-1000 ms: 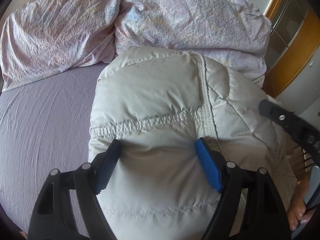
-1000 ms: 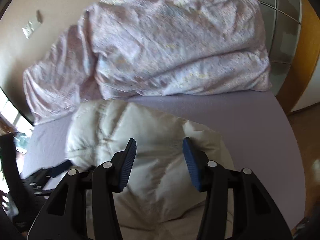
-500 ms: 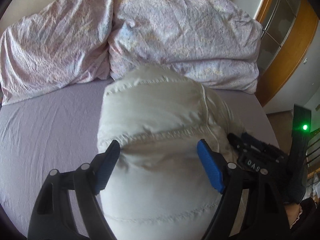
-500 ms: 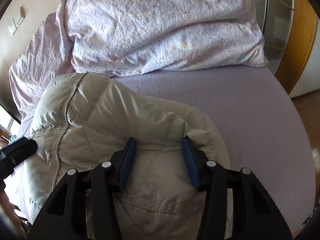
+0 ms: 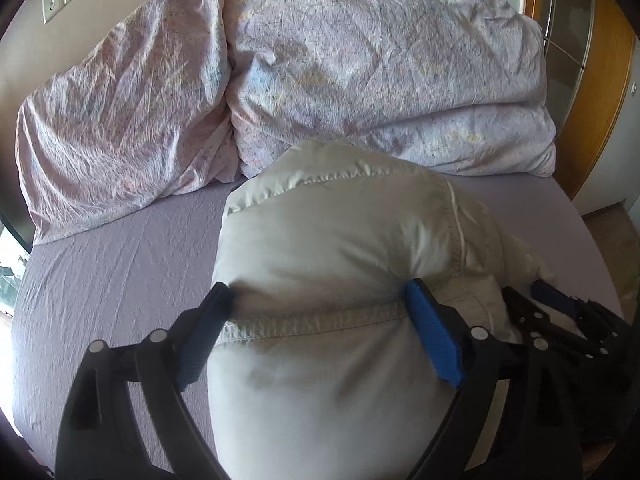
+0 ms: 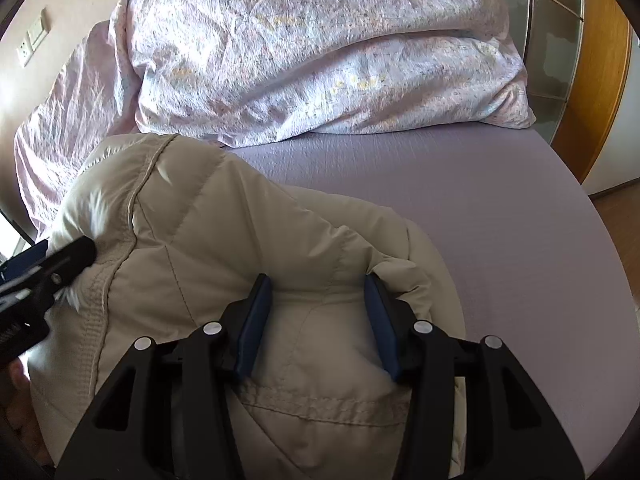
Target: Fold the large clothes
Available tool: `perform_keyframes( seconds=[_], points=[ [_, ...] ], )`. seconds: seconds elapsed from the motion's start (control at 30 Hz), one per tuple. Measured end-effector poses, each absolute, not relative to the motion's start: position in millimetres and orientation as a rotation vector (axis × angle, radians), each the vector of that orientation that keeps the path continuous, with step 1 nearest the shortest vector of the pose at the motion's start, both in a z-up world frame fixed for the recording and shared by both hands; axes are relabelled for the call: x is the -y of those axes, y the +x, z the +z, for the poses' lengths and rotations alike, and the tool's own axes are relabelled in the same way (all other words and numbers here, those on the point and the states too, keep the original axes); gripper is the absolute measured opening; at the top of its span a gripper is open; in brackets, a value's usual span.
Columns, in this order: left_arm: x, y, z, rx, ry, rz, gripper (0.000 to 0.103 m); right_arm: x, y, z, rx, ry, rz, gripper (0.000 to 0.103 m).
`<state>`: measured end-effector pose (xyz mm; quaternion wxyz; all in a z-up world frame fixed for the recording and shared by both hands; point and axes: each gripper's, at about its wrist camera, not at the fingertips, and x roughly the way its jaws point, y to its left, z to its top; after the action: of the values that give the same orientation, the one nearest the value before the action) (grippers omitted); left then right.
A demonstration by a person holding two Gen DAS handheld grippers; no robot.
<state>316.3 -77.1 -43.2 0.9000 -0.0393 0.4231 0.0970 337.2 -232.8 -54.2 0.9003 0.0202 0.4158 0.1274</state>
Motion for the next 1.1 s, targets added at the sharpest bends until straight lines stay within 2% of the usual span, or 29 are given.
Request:
perform_keyframes(
  seconds=[0.23,1.1],
  points=[
    [64,318,-65,-0.873,-0.152,0.203,0.101,232,335,-58,-0.825,0.049,0.258,0.05],
    [70,316,-85,-0.782,-0.103,0.246,0.101,229,336,-67,-0.737,0.057,0.253,0.051]
  ],
)
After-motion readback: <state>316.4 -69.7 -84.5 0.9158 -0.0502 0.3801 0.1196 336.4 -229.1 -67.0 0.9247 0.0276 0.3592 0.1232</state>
